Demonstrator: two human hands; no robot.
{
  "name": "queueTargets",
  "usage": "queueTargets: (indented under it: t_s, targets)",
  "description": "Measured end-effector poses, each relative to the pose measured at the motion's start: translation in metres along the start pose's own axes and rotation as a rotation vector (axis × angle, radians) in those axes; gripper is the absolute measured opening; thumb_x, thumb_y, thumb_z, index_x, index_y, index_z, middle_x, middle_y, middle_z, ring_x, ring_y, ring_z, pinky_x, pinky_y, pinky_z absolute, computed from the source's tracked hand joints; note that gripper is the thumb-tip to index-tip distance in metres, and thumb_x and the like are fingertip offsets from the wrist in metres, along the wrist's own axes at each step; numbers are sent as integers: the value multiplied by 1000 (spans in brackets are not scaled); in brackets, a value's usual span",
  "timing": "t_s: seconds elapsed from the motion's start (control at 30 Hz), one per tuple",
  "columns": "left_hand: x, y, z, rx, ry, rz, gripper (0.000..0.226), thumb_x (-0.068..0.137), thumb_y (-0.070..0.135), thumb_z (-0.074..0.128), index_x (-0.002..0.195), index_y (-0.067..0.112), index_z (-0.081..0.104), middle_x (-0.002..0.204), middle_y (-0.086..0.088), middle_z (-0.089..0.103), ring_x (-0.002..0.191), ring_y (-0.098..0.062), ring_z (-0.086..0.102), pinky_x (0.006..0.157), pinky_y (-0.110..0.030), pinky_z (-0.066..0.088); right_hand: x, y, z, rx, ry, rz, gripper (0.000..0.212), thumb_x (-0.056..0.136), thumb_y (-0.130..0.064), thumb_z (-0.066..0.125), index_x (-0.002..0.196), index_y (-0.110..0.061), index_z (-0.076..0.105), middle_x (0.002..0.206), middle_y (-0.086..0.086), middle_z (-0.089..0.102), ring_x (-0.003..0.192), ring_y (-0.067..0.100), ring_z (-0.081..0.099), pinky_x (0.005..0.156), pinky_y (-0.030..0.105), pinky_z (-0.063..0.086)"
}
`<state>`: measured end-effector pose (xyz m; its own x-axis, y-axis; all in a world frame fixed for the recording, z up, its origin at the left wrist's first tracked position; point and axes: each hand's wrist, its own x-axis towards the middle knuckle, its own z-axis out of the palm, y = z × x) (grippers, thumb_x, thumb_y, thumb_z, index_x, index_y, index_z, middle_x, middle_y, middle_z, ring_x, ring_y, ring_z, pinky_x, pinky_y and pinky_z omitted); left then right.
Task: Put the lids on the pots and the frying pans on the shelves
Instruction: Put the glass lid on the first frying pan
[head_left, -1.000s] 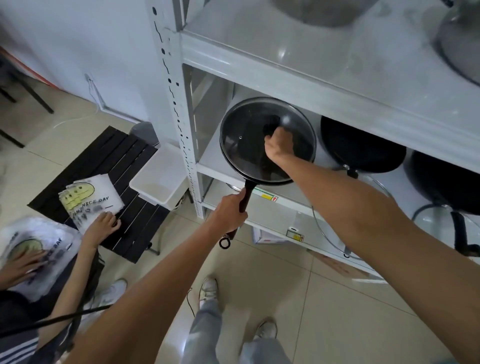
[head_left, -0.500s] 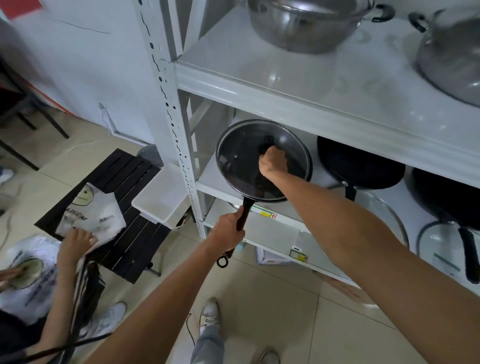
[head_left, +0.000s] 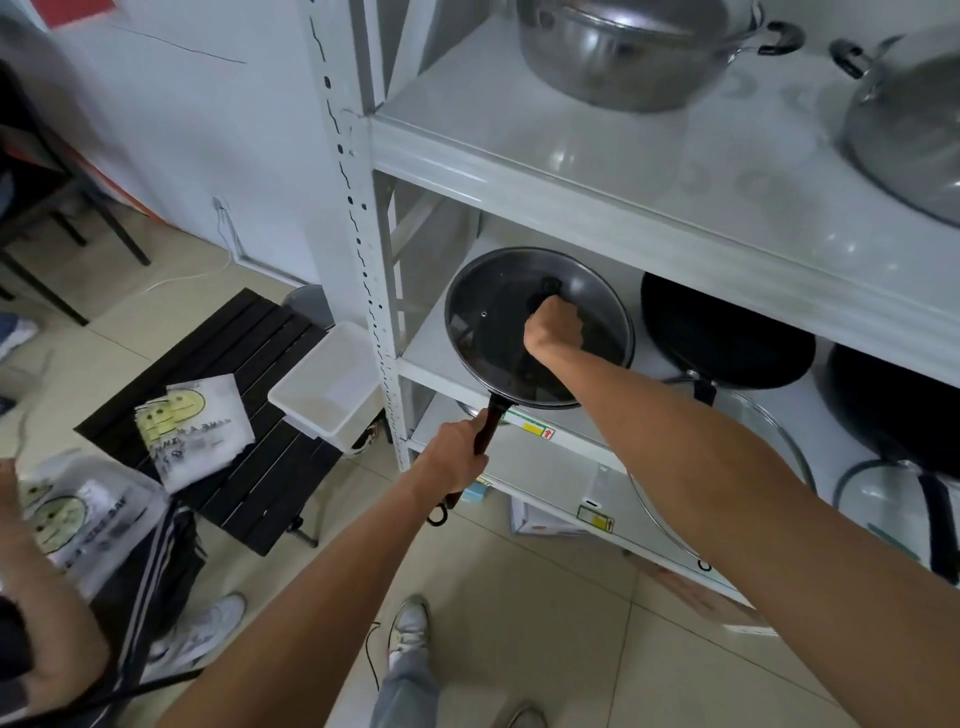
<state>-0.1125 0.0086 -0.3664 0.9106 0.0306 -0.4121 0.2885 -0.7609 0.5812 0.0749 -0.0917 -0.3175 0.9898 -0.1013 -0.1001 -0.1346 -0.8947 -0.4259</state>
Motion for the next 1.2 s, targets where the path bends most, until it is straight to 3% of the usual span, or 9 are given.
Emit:
queueTargets:
  t_s: [0.2,0.53,0.9,1.1,1.2]
  targets:
    - [0,2,-4,1,-14,-4,70,90,18,61,152,24,29,111,-13,65,94,-27,67,83,-32,52,4,1,-5,-37,-20,16,31,94,-10,57,122,1,63,120,18,66,110,37,65,88,42,56]
    - [2,-1,2,-33,-15,-6,74,89,16,60,153,27,25,111,-14,64,93,-29,68,87,-41,57,4,6,0,88,-44,60,31,95,-16,54,118,3,63,119,22,65,109,40,65,88,43,55]
    - [3,3,6,-30,-10,2,75,88,14,63,152,26,26,116,-15,63,101,-31,66,85,-34,54,0,8,-5,115,-100,68,35,97,-24,52,118,2,64,116,20,67,105,37,66,85,39,55]
    - [5,8,7,-28,-14,4,75,88,14,63,153,24,26,118,-15,64,103,-32,66,87,-36,56,4,11,-6,122,-168,73,46,99,-33,47,129,1,53,124,21,62,109,39,64,89,42,55]
    - [4,9,9,0,-15,-11,75,88,14,63,153,22,26,118,-15,64,103,-33,66,87,-37,57,-3,14,-8,101,-231,48,63,100,-41,43,150,-5,27,133,22,55,115,40,60,94,47,52]
